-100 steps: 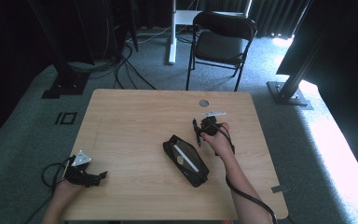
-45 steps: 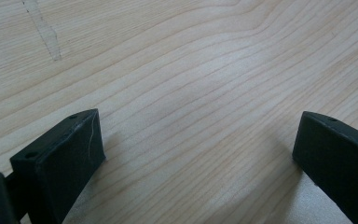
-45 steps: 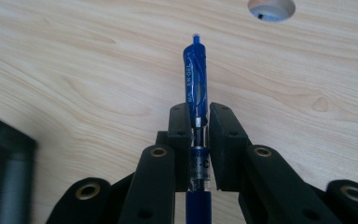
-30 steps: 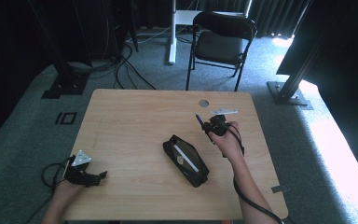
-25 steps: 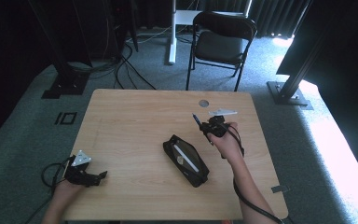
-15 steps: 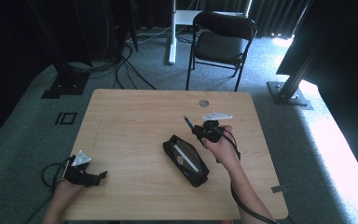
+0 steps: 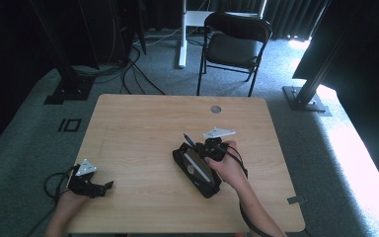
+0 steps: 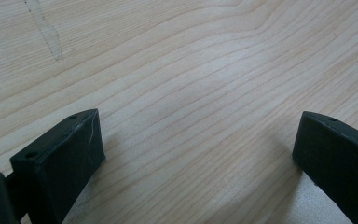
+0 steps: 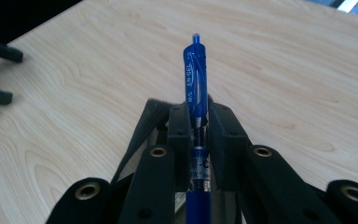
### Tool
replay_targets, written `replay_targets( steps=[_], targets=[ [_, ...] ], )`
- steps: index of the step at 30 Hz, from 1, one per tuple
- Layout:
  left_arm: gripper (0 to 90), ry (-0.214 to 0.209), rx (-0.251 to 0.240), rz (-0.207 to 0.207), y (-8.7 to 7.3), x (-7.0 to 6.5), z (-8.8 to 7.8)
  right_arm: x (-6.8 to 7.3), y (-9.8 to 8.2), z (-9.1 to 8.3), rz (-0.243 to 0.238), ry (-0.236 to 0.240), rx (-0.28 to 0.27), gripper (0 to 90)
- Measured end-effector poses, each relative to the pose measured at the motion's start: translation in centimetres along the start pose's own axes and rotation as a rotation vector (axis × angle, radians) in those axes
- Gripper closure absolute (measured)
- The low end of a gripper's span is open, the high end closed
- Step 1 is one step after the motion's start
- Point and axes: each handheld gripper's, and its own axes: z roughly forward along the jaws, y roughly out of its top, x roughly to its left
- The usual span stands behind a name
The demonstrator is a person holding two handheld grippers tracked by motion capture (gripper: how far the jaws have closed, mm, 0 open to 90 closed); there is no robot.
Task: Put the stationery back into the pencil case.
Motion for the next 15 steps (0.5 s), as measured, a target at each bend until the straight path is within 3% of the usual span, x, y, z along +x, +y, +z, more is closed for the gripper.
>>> replay_targets(
  steps=[15],
  targets=[
    [2.1, -0.001, 0.0, -0.001, 0.0, 0.0, 0.0, 1.1, -2.4, 1.7, 0.011, 0.028, 0.063, 79.4]
  ],
)
